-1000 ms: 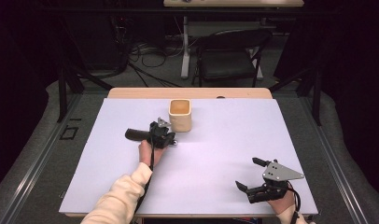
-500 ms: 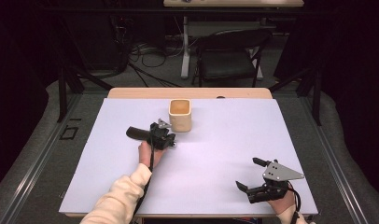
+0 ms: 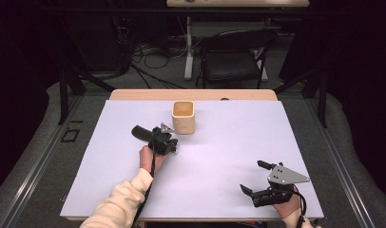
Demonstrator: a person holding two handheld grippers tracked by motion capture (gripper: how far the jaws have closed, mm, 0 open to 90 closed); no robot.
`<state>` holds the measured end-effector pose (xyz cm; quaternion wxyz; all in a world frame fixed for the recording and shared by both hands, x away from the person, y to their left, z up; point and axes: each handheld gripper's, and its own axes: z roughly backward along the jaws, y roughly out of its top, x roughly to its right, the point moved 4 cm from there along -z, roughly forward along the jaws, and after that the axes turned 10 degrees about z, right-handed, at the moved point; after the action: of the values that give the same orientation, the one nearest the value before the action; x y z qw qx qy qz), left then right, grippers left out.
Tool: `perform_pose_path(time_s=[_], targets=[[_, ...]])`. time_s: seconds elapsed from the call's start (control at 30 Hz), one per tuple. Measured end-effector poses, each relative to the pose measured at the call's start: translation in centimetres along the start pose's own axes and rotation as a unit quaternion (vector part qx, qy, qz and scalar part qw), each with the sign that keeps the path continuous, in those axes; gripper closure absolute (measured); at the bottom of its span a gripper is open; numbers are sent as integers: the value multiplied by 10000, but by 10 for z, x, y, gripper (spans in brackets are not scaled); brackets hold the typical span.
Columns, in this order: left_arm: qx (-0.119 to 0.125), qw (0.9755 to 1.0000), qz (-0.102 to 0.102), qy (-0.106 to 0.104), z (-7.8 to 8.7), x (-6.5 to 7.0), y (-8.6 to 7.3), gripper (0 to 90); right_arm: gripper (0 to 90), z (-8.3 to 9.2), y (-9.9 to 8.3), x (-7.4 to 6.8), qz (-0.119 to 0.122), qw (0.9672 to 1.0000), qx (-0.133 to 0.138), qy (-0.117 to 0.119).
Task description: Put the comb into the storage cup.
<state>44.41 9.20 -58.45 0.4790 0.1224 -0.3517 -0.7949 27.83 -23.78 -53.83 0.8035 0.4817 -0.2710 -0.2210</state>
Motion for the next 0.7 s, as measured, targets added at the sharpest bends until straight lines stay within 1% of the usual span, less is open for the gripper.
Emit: perform_pose_path(time_s=[0.03, 0.13, 0.2, 0.23, 0.37, 0.4, 0.43, 0.53, 0.57, 0.63, 0.7], targets=[[-18, 10000, 15, -1, 0, 0, -1, 900, 0, 0, 0, 0, 1, 10000, 0, 6], [-72, 10000, -24, -15, 2, -1, -2, 900, 0, 0, 0, 0, 3, 10000, -3, 8], [-63, 10000, -11, 1, 3, -1, -3, 900, 0, 0, 0, 0, 9, 10000, -7, 5], [-107, 9999, -12, -19, 5, -1, -4, 900, 0, 0, 0, 0, 11, 10000, -6, 4], [-122, 9999, -14, -7, 7, -1, -6, 900, 0, 0, 0, 0, -4, 10000, -5, -3], [-110, 9999, 19, -10, 8, -1, -7, 900, 0, 0, 0, 0, -5, 10000, -8, -3], [-142, 9999, -12, -6, 9, -1, -8, 900, 0, 0, 0, 0, -3, 10000, -4, -4], [-175, 9998, 14, -24, 10, -1, -10, 900, 0, 0, 0, 0, 10, 10000, 0, 1], [-196, 9998, -16, -10, 11, -2, -10, 900, 0, 0, 0, 0, 10, 10000, 0, 1], [-177, 9998, 33, -9, 12, -3, -11, 900, 0, 0, 0, 0, 9, 10000, 7, -5], [-199, 9998, 14, 7, 13, -4, -12, 900, 0, 0, 0, 0, 13, 10000, 0, 3]])
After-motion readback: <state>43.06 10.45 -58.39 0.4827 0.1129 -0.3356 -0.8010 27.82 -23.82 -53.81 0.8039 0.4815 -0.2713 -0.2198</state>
